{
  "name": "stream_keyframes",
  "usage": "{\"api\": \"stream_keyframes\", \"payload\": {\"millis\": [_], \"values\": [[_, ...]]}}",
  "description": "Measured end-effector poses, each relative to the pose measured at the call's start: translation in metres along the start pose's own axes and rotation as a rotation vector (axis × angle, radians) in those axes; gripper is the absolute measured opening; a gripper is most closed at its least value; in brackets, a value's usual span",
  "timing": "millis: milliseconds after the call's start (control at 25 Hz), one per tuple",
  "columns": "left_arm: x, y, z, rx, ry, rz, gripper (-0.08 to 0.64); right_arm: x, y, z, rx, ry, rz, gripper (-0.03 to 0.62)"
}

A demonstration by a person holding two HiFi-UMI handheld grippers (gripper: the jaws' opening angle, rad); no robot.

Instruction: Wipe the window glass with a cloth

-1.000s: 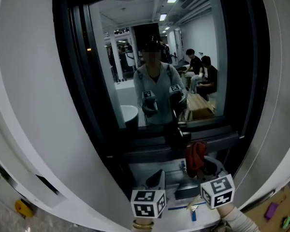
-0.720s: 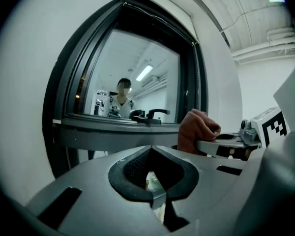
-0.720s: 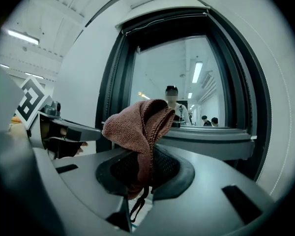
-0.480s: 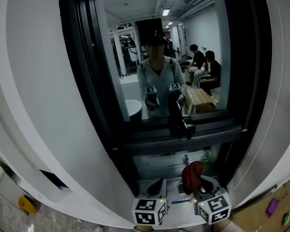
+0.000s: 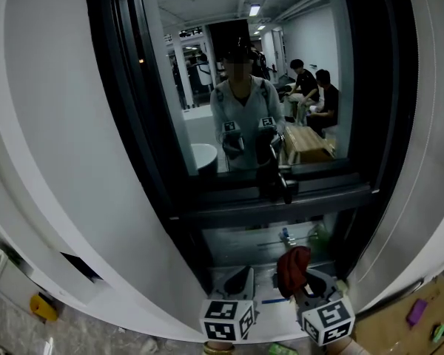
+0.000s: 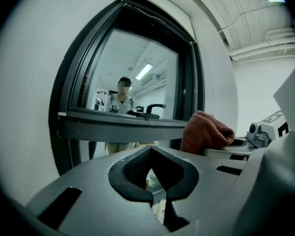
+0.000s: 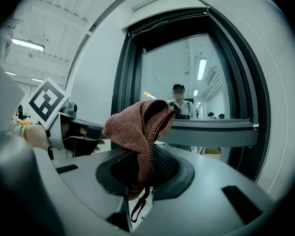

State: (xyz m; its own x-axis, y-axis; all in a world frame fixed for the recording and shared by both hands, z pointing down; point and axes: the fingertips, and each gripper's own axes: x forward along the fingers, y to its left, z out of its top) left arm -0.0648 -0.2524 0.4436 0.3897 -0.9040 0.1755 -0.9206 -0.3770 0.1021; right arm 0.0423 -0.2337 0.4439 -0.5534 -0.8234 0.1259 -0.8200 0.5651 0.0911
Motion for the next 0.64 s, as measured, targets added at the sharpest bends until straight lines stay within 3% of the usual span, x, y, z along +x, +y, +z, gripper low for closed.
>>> {"api": "stream_keyframes", "payload": {"millis": [640], "values": [[0.0,-0.003,0.008,0.002,-0.021,0.005,0.005,0.0,-0.001,0.014,-0.004,-0.038,0.003,0.051]]}}
